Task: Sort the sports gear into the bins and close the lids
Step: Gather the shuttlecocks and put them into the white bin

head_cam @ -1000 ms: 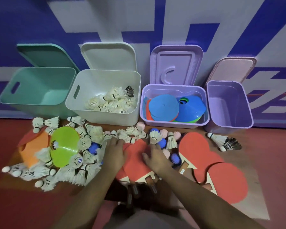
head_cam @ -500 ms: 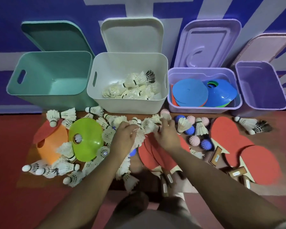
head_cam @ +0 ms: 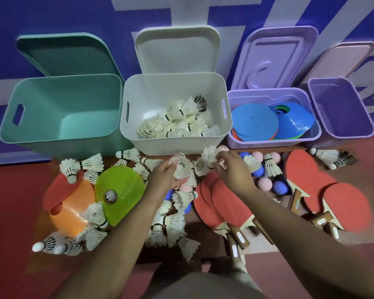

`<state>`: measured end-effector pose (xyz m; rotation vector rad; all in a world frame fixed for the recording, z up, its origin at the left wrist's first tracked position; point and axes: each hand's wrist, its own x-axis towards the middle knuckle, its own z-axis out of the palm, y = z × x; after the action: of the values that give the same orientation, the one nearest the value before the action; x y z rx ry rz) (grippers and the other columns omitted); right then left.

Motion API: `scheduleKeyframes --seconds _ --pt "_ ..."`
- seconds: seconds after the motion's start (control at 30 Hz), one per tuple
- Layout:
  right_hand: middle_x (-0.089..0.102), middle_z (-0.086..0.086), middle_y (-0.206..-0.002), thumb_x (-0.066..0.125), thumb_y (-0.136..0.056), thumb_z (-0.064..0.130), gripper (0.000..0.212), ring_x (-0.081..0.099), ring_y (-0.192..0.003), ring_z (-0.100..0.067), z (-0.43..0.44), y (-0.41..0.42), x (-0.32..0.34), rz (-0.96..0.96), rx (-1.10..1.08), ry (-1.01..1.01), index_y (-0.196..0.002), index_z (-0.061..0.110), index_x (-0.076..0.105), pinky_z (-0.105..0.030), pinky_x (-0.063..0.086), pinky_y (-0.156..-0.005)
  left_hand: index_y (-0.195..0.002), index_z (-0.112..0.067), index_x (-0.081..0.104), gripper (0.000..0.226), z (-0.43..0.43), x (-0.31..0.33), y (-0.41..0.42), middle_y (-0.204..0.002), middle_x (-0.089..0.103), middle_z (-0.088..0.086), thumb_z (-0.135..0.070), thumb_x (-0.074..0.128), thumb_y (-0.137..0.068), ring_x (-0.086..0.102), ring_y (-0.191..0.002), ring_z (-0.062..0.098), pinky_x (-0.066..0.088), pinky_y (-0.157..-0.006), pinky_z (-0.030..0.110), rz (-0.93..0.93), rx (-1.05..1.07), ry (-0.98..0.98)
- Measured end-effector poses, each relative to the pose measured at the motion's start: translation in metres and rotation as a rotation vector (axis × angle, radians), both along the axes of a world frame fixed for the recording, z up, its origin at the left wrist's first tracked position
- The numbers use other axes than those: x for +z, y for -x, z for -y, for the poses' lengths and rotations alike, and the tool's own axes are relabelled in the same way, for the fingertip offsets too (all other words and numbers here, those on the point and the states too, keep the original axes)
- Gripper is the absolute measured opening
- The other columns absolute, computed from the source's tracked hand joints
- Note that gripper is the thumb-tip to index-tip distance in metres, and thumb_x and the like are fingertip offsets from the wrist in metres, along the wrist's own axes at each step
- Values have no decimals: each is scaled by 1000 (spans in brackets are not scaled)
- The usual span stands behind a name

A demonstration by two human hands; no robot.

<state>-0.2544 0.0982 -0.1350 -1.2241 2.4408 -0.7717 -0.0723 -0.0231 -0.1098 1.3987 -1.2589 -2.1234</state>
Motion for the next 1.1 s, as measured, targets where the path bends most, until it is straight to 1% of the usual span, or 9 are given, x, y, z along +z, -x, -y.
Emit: scheduleKeyframes --seconds 0.13,0.33,0.43,0.57,0.67,0.77,0.83,0.97,1.1 --pt "59 -1 -85 63 -92 23 8 57 -76 -7 -1 -6 44 260 -116 263 -90 15 62 -20 43 -66 -102 -20 68 21 4 5 8 -122 64 5 -10 50 -96 64 -108 24 55 -92 43 -51 33 -125" --pt "61 1 -89 62 -89 39 11 61 -83 -17 6 -17 53 461 -149 331 -87 29 59 -42 53 -75 -133 -5 53 62 8 9 12 -131 60 14 11 40 -75 55 -125 28 42 -108 45 -147 -185 -186" --pt "62 4 -92 65 -91 28 8 60 -86 -15 2 -22 53 390 -29 257 -89 31 58 -32 50 -75 -141 -16 47 71 5 15 13 -143 48 0 20 46 -81 62 -114 14 45 -106 36 -21 -353 -43" --pt "64 11 -76 66 -91 26 10 60 -69 -7 3 -26 50 462 -121 235 -82 26 62 -25 47 -65 -137 -39 36 71 0 16 13 -105 56 -27 -3 69 -86 61 -78 -20 47 -68 5 118 -544 180" --pt "60 17 -71 69 -89 27 17 56 -69 -1 4 -34 44 513 -90 240 -76 33 62 -22 43 -68 -129 -40 44 63 0 17 10 -114 60 -20 -24 79 -79 64 -92 -6 53 -77 17 184 -575 253" --pt "60 8 -95 72 -87 30 10 58 -95 -5 6 -34 42 505 -29 177 -79 35 68 -23 44 -83 -133 -28 52 67 1 17 5 -114 62 15 -40 81 -73 64 -103 12 53 -91 35 263 -581 383" --pt "59 2 -107 71 -87 33 8 58 -102 -6 6 -32 48 591 0 171 -94 29 74 -22 46 -86 -124 -34 58 53 3 15 -2 -97 71 1 -37 80 -76 67 -91 5 56 -85 29 238 -553 416" --pt "62 8 -114 59 -95 41 23 64 -101 -10 4 -25 56 736 -108 257 -115 33 65 -25 52 -85 -114 -53 57 49 9 13 -18 -108 68 -22 -29 79 -78 65 -96 6 53 -88 31 227 -446 425" --pt "58 -2 -110 64 -90 39 31 61 -81 -15 0 -24 20 347 -100 -129 -110 15 62 -30 48 -78 -126 -41 55 56 11 13 -29 -118 65 -21 -29 79 -78 60 -110 3 47 -100 33 219 -377 415"
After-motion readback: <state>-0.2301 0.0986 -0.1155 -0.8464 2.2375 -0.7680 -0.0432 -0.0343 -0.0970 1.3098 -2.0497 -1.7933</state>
